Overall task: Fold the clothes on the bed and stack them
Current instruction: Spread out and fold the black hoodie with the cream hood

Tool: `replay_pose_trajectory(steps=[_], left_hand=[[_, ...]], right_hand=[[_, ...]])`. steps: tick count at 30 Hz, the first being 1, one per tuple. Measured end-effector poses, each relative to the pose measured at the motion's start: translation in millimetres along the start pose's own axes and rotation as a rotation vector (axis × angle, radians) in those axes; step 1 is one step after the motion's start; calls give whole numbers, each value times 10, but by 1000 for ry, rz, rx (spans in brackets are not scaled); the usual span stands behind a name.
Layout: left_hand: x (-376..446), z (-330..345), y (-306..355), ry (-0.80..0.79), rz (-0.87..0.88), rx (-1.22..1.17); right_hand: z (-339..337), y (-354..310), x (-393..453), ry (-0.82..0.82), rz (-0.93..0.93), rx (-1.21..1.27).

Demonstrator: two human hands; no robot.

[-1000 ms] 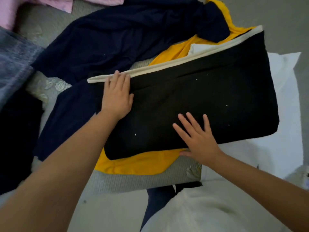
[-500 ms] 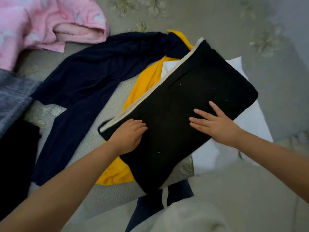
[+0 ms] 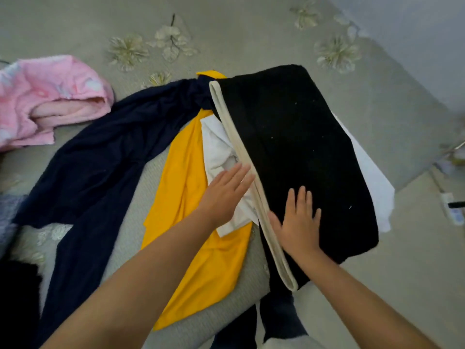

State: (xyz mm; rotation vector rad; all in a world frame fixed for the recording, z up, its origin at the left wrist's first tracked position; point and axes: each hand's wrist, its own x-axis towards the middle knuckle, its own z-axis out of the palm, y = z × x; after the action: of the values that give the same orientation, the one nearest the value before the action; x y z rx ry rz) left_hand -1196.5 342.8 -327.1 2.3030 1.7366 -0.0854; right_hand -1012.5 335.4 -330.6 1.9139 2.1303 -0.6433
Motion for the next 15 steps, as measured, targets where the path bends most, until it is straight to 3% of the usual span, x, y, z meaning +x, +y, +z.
replay_pose_trajectory(steps=[2, 7, 15], left_hand=[[133, -44, -32, 30, 54, 80], [348, -83, -151, -176, 126, 372], [414, -32, -255, -168, 186, 339]], right_hand=[[325, -128, -237, -73, 70, 39], [670, -386, -108, -78, 190, 44], [618, -211, 53, -22, 214, 152]])
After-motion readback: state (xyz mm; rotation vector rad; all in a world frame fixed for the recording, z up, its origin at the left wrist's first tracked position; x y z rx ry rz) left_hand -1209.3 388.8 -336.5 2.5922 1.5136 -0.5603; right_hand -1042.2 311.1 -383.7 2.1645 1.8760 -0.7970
